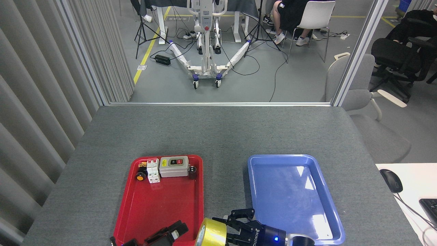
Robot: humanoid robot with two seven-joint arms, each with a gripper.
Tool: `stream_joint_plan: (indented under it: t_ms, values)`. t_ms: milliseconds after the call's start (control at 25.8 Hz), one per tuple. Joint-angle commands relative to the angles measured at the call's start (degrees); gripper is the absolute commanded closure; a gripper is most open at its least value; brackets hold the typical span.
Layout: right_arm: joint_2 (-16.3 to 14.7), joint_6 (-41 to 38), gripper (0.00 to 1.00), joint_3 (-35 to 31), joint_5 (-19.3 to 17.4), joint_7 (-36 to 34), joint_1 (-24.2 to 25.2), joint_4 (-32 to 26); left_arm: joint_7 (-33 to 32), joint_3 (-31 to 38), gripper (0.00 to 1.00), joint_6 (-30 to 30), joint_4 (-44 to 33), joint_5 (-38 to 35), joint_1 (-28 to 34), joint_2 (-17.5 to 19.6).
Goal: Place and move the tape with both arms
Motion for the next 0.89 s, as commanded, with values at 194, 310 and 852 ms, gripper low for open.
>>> stream_joint_plan:
  t_ms: [194, 310, 852]
  values:
    - [-0.7, -3.4, 0.90, -1.3, -0.8, -1.0, 0.6, -2.6, 37.1, 5.0, 0.00, 0.8, -11.1, -37.5, 1.1, -0.9]
    - [-2.4, -3.4, 0.92, -8.2, -3.4, -1.2, 5.6, -5.9, 43.2, 2.7, 0.00, 10.5, -17.2, -65.9, 3.0, -1.0]
    - [12.0, 21.5, 0.96, -47.3, -4.7, 30.7, 14.0, -7.1, 52.1, -18.4, 0.00, 53.2, -18.5, -73.3, 3.6, -0.8]
